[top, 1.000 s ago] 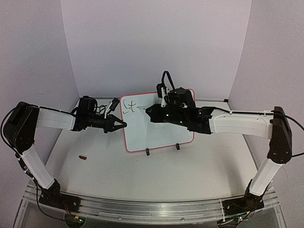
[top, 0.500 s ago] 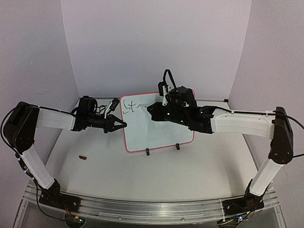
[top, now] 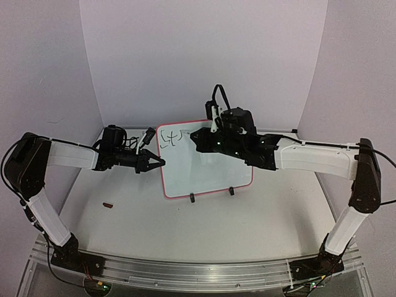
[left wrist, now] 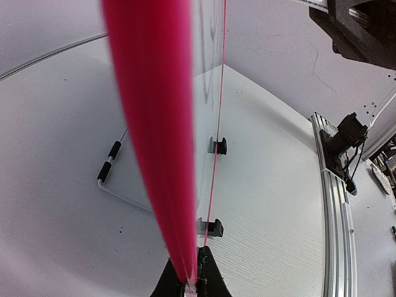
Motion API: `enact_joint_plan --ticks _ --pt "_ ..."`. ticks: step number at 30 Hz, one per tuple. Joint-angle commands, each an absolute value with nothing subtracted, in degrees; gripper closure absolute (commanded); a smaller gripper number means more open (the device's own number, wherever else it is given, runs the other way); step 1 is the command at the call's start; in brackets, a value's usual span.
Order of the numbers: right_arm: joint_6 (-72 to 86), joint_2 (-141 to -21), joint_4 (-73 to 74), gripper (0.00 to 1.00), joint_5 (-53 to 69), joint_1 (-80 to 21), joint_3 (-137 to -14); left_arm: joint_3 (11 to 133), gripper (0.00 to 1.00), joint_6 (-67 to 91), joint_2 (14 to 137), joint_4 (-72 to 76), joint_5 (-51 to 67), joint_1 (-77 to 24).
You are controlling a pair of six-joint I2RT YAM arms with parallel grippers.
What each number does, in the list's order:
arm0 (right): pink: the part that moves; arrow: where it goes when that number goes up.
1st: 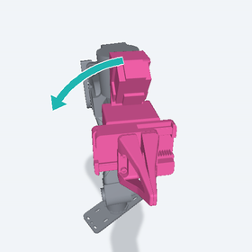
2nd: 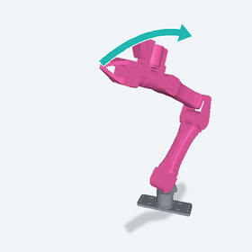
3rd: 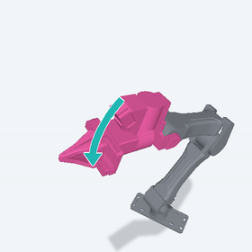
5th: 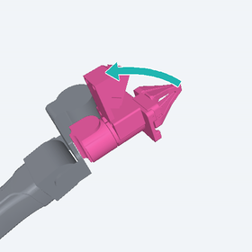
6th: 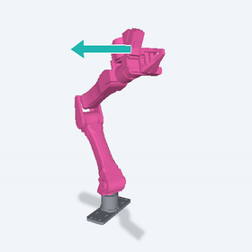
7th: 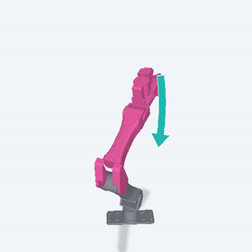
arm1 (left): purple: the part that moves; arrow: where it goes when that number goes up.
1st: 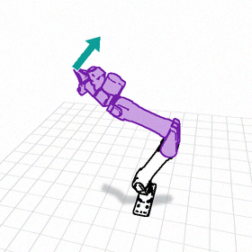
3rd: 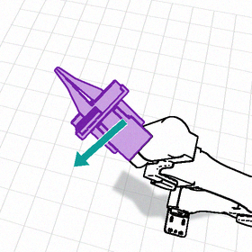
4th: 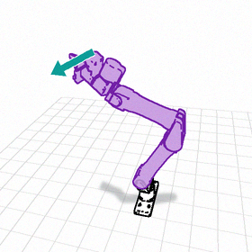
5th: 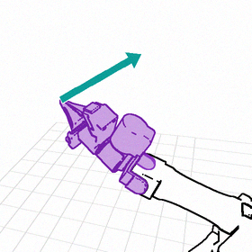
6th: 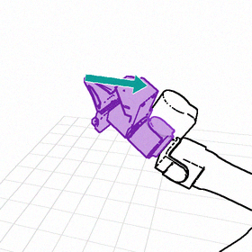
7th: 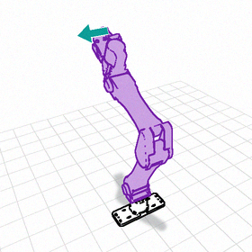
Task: Write a sentence on the whiteboard
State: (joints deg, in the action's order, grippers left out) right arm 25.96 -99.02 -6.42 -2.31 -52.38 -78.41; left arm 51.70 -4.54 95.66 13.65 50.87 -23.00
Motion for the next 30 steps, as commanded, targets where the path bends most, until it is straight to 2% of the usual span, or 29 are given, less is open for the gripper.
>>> enact_joint_plan --ticks 1,30 --pt "25.9 -101.0 -7.6 1.0 -1.0 -52.1 -80.9 51.1 1.0 -6.7 95.4 12.0 44.9 -23.3" --pt "29.3 -99.9 -7.0 1.0 1.0 -52.1 -75.6 51.1 1.0 -6.9 95.4 11.9 44.8 -23.3"
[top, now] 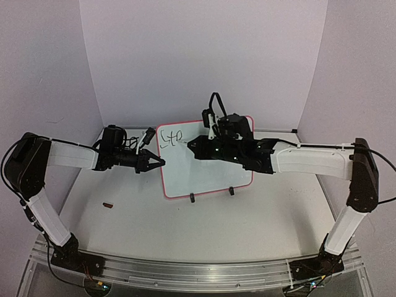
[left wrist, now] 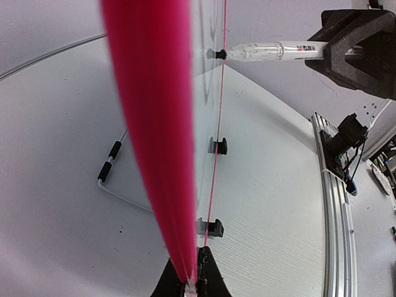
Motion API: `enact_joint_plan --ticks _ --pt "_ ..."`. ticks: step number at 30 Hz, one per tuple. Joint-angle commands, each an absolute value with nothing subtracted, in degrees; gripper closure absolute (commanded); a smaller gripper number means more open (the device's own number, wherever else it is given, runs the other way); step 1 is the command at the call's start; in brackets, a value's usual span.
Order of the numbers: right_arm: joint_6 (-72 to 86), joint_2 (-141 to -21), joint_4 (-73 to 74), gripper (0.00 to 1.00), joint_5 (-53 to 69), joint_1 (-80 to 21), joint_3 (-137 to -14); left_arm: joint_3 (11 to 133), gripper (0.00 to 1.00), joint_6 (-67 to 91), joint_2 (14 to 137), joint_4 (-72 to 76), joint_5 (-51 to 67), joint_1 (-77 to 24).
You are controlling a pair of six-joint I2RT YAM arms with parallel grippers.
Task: Write a sentence on the whiteboard
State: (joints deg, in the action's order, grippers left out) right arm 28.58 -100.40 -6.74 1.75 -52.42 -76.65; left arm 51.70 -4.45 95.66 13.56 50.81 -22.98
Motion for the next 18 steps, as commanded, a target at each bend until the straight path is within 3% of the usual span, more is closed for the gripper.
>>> enact_joint_plan --ticks 1,18 --pt "29.4 -99.7 -6.9 1.0 0.9 -52.1 -75.3 51.1 1.0 -6.9 95.4 11.9 44.7 -23.3" --pt "28.3 -96.7 -5.8 1.0 -2.2 -52.1 -73.9 51.1 1.0 -7.0 95.2 11.7 44.6 -23.4"
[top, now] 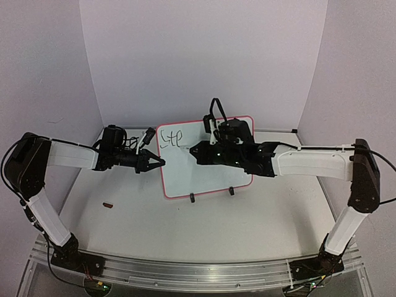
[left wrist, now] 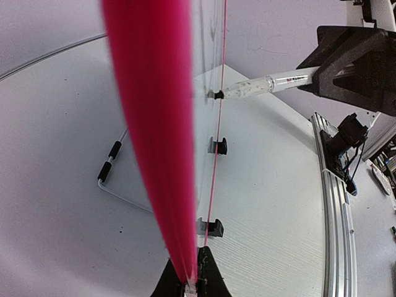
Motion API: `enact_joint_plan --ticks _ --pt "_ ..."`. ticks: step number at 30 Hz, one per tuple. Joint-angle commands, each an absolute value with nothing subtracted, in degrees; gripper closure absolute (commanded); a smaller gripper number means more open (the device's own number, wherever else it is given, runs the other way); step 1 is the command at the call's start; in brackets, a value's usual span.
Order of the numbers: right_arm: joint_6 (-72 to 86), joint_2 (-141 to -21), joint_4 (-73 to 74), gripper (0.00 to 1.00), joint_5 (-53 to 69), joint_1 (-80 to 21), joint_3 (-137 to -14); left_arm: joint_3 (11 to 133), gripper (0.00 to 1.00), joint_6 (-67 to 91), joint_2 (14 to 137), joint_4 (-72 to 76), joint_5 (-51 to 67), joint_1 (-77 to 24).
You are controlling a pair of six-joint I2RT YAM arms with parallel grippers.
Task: Write a sentence on the whiteboard
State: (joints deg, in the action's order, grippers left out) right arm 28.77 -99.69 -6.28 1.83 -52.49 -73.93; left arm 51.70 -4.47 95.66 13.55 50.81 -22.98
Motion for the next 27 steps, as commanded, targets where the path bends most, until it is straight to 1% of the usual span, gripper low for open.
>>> enact_joint_plan --ticks 1,7,13,27 --pt "28.1 -96.5 -5.7 1.0 -2.3 -52.1 -74.1 51.1 1.0 -7.0 95.2 11.7 44.6 -23.3" --pt "26.9 -93.6 -6.7 1.0 -1.1 -52.1 -73.9 51.0 1.0 -7.0 95.1 11.7 44.5 -23.3" --pt "25.9 -91.2 -6.9 1.0 -2.4 -52.0 -73.1 51.0 1.0 -7.1 95.4 11.8 44.4 -23.3" --pt "26.9 -95.2 -6.9 1.0 2.0 -50.7 -75.4 51.1 1.0 -7.1 95.6 11.6 44.4 -23.3"
